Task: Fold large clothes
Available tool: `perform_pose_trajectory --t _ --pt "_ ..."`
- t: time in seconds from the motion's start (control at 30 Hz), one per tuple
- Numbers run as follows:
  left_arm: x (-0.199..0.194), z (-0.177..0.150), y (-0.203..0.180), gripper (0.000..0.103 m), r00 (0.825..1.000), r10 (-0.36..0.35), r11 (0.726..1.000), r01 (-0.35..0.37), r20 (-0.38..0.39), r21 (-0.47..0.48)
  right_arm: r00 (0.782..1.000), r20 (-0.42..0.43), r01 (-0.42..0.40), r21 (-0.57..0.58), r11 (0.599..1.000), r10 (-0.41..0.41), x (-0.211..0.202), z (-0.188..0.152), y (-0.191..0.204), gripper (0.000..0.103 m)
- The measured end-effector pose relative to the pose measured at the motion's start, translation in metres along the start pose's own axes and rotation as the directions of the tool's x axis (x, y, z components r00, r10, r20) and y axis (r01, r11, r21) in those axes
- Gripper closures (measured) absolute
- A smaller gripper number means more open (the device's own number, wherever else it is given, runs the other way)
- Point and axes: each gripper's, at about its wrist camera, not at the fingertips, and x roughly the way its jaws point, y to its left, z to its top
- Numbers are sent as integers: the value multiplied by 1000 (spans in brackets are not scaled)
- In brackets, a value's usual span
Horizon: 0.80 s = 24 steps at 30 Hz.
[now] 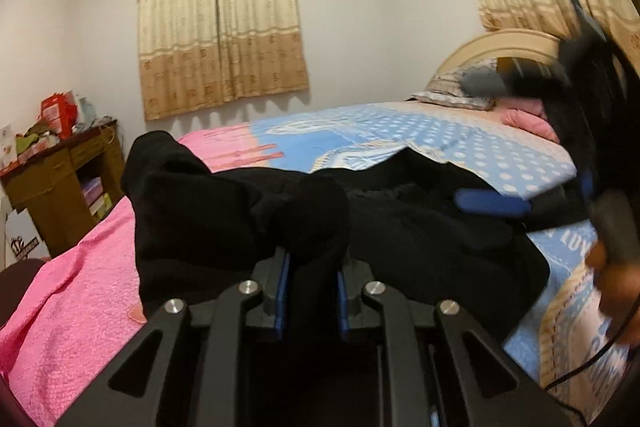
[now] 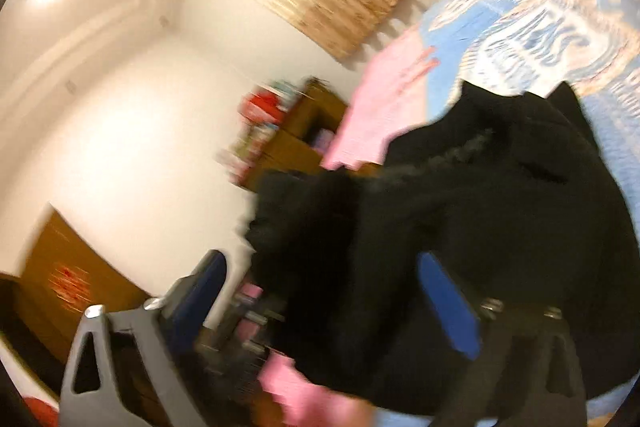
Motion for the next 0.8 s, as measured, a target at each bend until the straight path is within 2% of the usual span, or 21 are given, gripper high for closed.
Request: perform_pose_trajectory --t 0.07,0.13,0.27,0.33,0.43,0.53,0.6,0.63,0.67,0.8 --pt "-4 -1 3 85 1000 -26 1000 26 13 -5 997 -62 -38 27 999 40 15 6 0 4" --pt "-8 -2 6 84 998 -49 999 50 24 -16 984 -165 -54 44 998 61 48 15 -3 4" --pt "-14 -8 6 84 997 -69 998 69 26 3 929 -363 -49 66 997 70 124 24 -7 4" --pt "-13 -9 4 84 997 -77 997 77 27 17 907 -419 -44 10 999 45 149 33 4 2" --pt "-10 -5 -1 84 995 -92 995 91 29 39 877 -480 -83 -102 991 24 179 45 33 2" --pt "-8 -3 -5 85 996 -90 995 88 28 54 852 -515 -22 -209 978 -91 201 50 46 2" --pt "-8 -3 -6 84 995 -96 994 94 27 52 854 -499 -14 -308 951 -148 208 46 52 5" --pt "-9 -1 -7 84 995 -94 994 93 26 55 854 -498 -27 -333 943 -151 208 45 53 24" --pt "-9 -2 -9 85 995 -95 994 94 23 59 857 -489 -35 -367 930 -161 207 42 56 34" --pt "-22 13 -18 85 991 -125 990 121 58 69 909 -381 -16 -438 899 -169 173 45 70 52"
